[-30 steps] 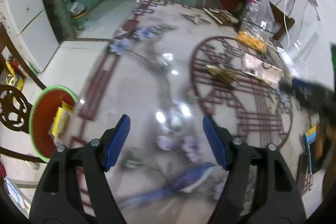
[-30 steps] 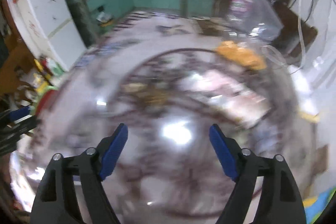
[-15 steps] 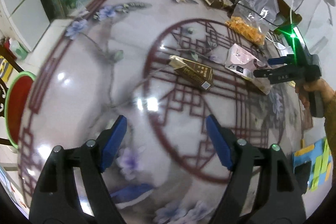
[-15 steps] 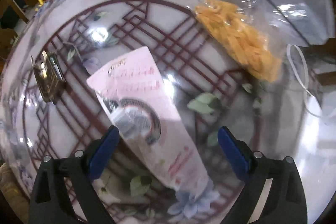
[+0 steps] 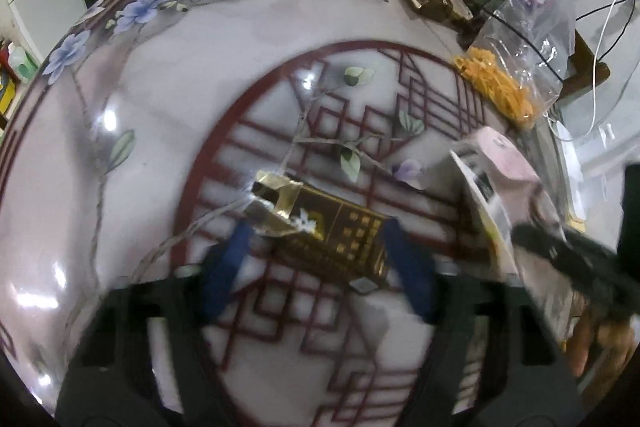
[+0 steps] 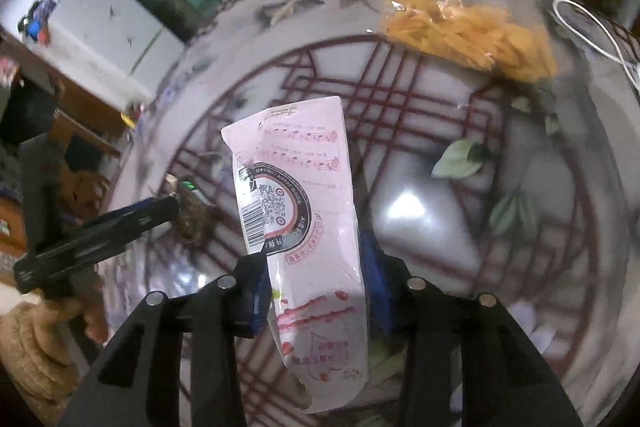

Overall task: Collect trash
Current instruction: 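Grasp the brown packet with the left tool while the right tool grasps the pink carton, then carry the brown packet and pink carton over the red bucket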

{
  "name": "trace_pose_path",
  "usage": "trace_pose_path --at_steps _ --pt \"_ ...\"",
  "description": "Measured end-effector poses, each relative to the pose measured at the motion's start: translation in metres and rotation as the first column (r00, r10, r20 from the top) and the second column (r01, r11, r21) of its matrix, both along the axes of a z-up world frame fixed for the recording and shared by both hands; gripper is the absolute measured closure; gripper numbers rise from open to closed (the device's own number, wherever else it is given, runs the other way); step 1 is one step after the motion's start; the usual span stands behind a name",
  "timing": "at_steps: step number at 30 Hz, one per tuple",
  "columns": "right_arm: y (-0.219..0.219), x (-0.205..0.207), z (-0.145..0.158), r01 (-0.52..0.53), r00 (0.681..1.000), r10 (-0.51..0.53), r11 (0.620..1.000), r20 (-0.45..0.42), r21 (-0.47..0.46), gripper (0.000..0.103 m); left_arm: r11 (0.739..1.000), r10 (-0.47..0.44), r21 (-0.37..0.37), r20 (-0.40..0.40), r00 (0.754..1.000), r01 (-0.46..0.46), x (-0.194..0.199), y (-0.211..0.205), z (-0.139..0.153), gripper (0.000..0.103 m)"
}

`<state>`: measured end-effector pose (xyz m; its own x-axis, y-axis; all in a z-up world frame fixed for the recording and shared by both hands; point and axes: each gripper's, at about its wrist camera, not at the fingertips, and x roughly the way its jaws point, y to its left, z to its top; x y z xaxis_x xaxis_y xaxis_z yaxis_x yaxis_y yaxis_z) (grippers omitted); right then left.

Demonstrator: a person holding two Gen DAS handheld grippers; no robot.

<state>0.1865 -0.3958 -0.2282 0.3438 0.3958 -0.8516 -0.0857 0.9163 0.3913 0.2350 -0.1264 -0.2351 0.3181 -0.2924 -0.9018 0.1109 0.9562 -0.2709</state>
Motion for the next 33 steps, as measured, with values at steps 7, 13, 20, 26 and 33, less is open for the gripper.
trace_pose_path --at_steps 7,13,20,26,33 --pt "0.025 -0.039 0.012 0.102 0.993 -0.101 0.995 0.061 -0.014 0.063 0.999 -0.021 -0.035 0.028 0.999 0.022 -0.002 0.012 0.012 0.083" --pt "0.046 -0.059 0.034 0.246 0.966 -0.253 0.962 0.046 0.114 0.063 0.995 -0.095 0.019 0.139 0.986 0.093 -0.027 0.025 0.056 0.093" --pt "0.075 -0.099 0.076 0.284 0.945 -0.302 0.948 0.127 0.140 0.063 0.984 -0.173 0.078 0.243 0.954 0.158 -0.079 0.044 0.102 0.093" --pt "0.101 -0.121 0.098 0.268 0.941 -0.288 0.954 0.177 0.132 0.063 0.982 -0.182 0.096 0.297 0.937 0.160 -0.112 0.065 0.126 0.093" --pt "0.120 -0.132 0.104 0.274 0.934 -0.300 0.950 0.192 0.152 0.063 0.984 -0.162 0.130 0.367 0.916 0.122 -0.139 0.091 0.150 0.093"
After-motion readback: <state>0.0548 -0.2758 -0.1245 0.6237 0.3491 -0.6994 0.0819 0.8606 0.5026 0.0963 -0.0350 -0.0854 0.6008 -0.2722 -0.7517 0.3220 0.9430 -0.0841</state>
